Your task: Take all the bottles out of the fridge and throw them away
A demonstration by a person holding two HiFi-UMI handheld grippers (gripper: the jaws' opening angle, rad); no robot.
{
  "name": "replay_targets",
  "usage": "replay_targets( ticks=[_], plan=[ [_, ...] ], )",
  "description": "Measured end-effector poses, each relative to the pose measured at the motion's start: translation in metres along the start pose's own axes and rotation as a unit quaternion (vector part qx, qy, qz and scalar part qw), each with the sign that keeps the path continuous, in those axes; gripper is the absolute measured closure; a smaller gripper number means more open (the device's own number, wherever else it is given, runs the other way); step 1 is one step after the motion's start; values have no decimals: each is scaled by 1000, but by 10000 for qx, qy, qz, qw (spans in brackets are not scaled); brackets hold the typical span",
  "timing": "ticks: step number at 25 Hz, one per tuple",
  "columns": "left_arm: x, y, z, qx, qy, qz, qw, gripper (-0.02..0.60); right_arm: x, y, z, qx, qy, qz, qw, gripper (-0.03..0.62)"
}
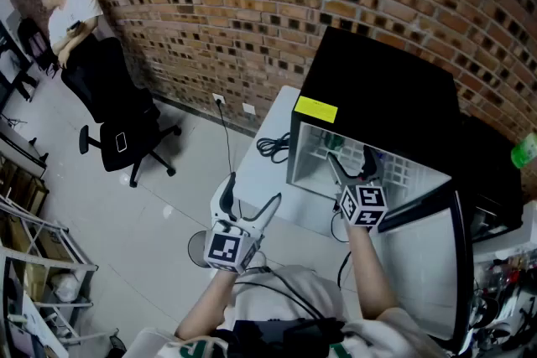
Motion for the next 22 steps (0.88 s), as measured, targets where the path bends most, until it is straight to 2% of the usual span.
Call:
replay_targets(
  ticks=[3, 7, 10, 12, 15, 20, 22],
  plan=[
    [0, 10, 12, 88, 23, -12, 10000, 140, 6, -10, -20, -25, 38, 55, 10000, 138],
    [-8, 26, 28, 183, 63, -303, 9994, 138, 8, -18, -47, 116, 64, 61, 9999, 157],
    [1, 31, 34, 392, 17, -67, 9992, 140, 11, -17, -63, 211, 187, 107, 9995, 169],
    [1, 34, 36, 425, 15, -57, 9991, 140, 10, -18, -68, 211, 224, 134, 9994, 183],
    [-5, 37, 37, 304, 42, -192, 9993, 139, 13, -18, -68, 267, 236, 158, 9992, 307],
    [-1, 21, 26, 31, 50, 124, 9999, 140, 14, 4, -32, 395, 206, 18, 9990, 310],
    [-10, 18, 20, -206, 91, -4, 9997, 140, 13, 15, -12, 404, 95, -49, 9991, 310]
  ],
)
Point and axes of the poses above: the fingertips, and each gripper's own axes: z backward along the fingers, y to its left, x out of its top, the point moved 7 cm from there along z, backward along the fingers, and after that the axes turned 8 degrees about x, right-handed, at the moved point
